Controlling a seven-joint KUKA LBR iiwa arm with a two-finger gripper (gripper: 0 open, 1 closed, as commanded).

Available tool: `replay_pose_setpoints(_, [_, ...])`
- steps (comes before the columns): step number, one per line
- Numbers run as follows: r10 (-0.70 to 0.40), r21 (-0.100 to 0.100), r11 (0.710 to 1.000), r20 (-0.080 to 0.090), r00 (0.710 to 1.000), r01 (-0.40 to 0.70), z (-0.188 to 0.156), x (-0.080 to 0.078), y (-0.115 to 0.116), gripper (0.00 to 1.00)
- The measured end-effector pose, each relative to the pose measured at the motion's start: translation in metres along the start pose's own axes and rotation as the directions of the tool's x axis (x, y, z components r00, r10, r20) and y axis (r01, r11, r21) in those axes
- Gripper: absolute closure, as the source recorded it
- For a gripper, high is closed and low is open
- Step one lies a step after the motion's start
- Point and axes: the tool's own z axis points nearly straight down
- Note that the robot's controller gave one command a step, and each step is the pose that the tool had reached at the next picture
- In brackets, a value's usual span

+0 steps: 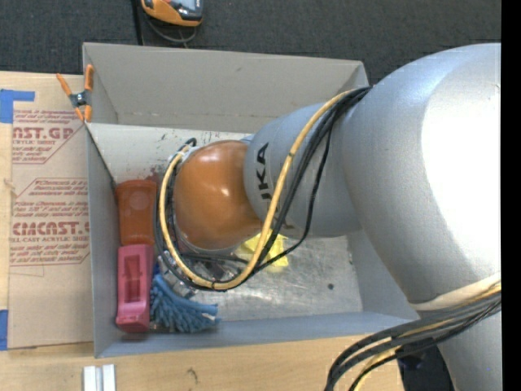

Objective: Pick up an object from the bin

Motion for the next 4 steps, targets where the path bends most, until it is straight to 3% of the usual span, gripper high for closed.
replay_pose_setpoints(1, [0.018,0.001,1.0,0.01,1.0,-0.018,0.003,0.005,0.001,1.0])
replay_pose_setpoints(2, [0.033,0.001,0.999,0.001,0.999,-0.033,0.003,0.001,0.0,1.0])
replay_pose_setpoints(3, [0.033,0.006,0.999,0.007,0.999,-0.033,0.003,0.001,0.001,1.0])
replay_pose_setpoints(4, [-0.116,0.012,0.993,0.005,0.993,0.116,0.003,-0.005,0.001,1.0])
